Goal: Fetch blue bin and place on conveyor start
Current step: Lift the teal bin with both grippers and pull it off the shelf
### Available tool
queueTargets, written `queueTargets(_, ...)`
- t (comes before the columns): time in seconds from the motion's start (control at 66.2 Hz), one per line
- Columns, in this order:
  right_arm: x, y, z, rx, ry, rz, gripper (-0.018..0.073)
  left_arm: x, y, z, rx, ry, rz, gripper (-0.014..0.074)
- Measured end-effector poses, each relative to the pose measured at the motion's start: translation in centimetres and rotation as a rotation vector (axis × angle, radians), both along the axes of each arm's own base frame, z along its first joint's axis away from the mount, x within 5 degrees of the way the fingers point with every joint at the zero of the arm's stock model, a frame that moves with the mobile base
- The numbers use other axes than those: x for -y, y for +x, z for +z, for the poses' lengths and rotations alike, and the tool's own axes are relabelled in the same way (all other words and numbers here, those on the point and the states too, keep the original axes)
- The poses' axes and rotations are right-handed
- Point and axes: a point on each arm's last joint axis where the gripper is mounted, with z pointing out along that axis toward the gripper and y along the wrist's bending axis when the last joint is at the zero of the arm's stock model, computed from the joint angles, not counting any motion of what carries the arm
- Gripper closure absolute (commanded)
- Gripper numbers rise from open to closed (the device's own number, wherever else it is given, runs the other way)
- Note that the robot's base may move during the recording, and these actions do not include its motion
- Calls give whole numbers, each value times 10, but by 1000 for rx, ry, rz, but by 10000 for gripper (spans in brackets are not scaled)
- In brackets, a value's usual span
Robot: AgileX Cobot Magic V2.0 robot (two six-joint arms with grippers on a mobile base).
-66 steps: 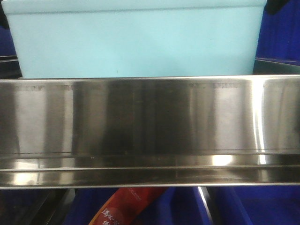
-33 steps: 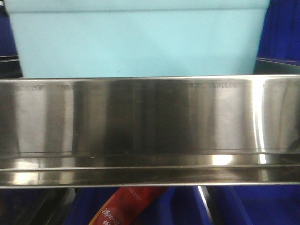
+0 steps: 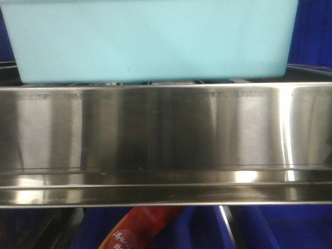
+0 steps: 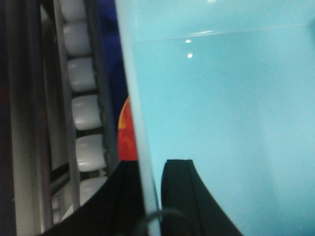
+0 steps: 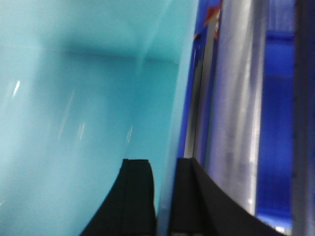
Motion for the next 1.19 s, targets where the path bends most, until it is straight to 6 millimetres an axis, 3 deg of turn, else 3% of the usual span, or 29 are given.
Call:
queueTargets(0.257,11,-48,66,194,30,-1,711,-1,-49,65,215,-69,-31,708)
queueTargets(0.453,19,-79,97,296,43,-3,711,2,-78,95,345,-99,-67,708)
queueTargets(1.193,20,-83,102,327,49,-6,711,2,-81,102,390,-109,-68,708)
